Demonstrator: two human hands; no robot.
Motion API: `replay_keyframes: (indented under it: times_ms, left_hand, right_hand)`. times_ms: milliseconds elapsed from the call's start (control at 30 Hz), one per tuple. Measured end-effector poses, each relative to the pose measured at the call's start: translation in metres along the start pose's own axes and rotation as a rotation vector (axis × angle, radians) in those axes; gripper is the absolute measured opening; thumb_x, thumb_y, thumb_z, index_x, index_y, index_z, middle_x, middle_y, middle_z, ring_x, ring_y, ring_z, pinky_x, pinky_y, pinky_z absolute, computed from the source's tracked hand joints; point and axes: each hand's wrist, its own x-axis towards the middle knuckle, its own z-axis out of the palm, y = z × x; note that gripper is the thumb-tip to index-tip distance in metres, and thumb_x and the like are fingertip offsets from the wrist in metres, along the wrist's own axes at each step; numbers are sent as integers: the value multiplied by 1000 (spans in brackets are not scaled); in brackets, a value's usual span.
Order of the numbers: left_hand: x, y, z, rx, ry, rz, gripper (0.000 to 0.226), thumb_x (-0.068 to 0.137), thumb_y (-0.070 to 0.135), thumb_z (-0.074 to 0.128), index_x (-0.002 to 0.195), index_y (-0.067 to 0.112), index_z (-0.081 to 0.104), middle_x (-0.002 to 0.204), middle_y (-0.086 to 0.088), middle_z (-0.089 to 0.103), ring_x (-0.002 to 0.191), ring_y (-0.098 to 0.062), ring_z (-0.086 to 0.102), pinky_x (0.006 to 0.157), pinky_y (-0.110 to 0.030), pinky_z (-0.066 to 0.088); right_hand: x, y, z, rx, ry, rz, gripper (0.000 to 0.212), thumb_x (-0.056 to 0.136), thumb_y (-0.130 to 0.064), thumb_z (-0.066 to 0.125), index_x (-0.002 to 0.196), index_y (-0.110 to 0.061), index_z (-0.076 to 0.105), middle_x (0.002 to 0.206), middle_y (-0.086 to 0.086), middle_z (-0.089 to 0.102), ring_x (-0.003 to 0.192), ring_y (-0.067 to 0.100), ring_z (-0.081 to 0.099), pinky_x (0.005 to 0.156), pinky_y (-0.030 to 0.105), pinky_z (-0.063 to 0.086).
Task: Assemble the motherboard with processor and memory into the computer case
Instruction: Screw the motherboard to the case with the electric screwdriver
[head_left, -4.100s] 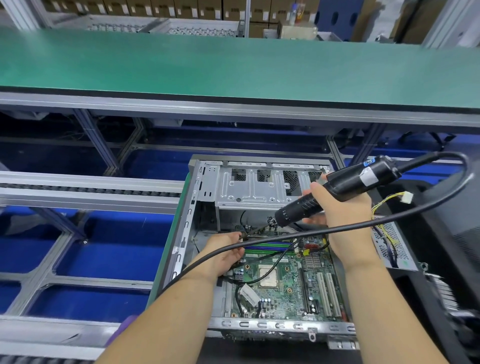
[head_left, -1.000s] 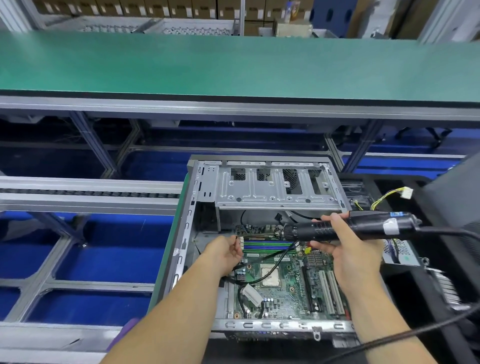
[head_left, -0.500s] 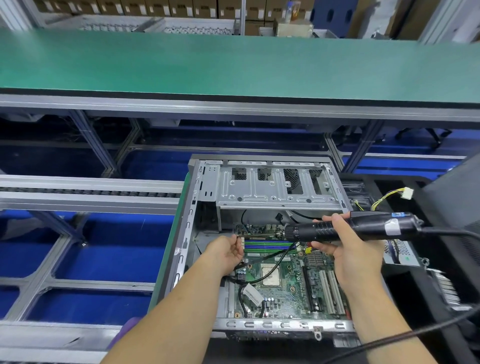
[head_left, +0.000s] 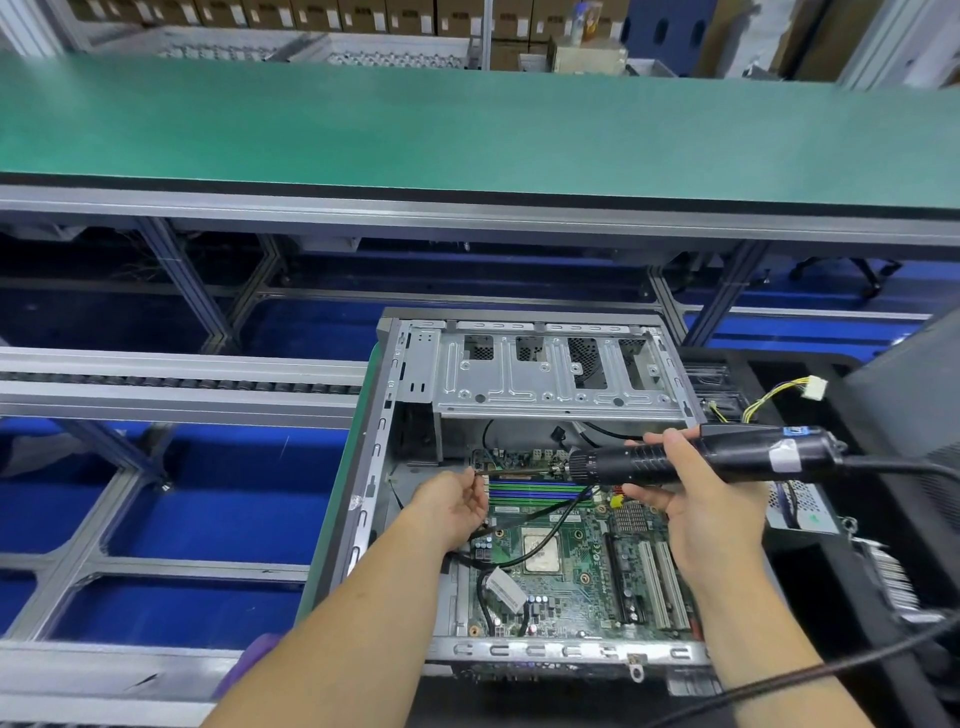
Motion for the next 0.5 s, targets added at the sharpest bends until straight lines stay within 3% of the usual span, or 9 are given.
replay_keyframes:
  times_ms: [233,367,500]
  left_hand:
    - [-6,1,7,-64,-47,-17,14,101,7,51,90,0,56,76,-8,53,64,-12,47,59,-23,43]
    - [-8,4,8,-207,-73,-60,17,101,6,48,86,0,53,78,-11,50,66,-16,46,60,-26,42]
    - [-7,10,10,-339,-82,-86,13,100,8,53,89,0,54,85,-12,51,71,-18,49,63,-27,47]
  right_hand:
    - [2,1,-2,14,-24,-5,34,93,-3,66,72,-27,74,86,8,75,83,25,75,50,34,59]
    - [1,7,0,-1,-31,-11,24,90,-3,71,77,-24,73,89,10,75,90,30,74,52,35,60]
    - [-3,6,10,5,-53,-37,13,76,-18,82,79,-28,74,89,6,75,92,30,76,55,39,61]
